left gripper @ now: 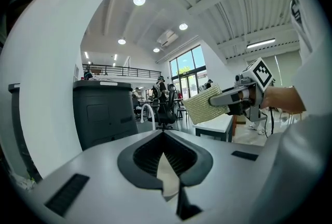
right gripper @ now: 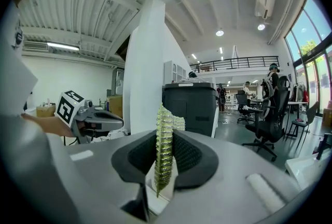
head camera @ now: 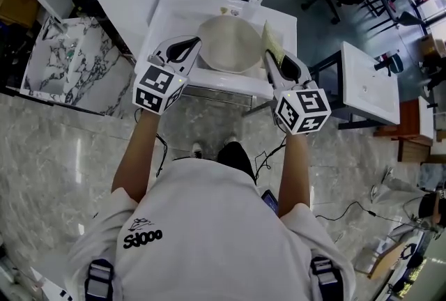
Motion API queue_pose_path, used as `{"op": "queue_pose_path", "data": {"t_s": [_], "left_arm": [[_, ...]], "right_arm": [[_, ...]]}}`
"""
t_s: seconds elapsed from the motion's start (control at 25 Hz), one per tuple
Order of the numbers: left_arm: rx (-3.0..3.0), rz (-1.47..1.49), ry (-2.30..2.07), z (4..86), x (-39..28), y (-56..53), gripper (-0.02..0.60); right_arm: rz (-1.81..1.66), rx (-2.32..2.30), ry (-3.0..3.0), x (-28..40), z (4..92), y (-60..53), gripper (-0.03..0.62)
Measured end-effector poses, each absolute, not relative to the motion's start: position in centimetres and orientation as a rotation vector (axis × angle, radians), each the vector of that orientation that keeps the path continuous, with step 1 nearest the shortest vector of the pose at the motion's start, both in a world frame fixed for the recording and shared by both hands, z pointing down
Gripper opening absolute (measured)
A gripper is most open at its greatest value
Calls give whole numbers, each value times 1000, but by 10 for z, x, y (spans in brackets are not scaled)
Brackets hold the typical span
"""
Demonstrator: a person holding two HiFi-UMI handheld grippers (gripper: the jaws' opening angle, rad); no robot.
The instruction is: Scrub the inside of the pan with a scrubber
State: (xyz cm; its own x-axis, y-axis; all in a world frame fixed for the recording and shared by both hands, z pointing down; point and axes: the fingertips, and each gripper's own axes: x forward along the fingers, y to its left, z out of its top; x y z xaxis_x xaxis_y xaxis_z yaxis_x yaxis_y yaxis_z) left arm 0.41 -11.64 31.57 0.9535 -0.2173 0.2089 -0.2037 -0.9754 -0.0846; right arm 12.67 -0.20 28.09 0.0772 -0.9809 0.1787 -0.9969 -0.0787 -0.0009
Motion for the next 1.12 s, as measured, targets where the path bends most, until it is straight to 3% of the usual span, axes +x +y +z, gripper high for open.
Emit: {"op": "queue_pose_path", "data": {"t_s": [1.12], "left_arm": [[-3053,-578,638,380,49,-218,0]], "right_arm": [[438,1845,-2170,206,386,-159,81]]}}
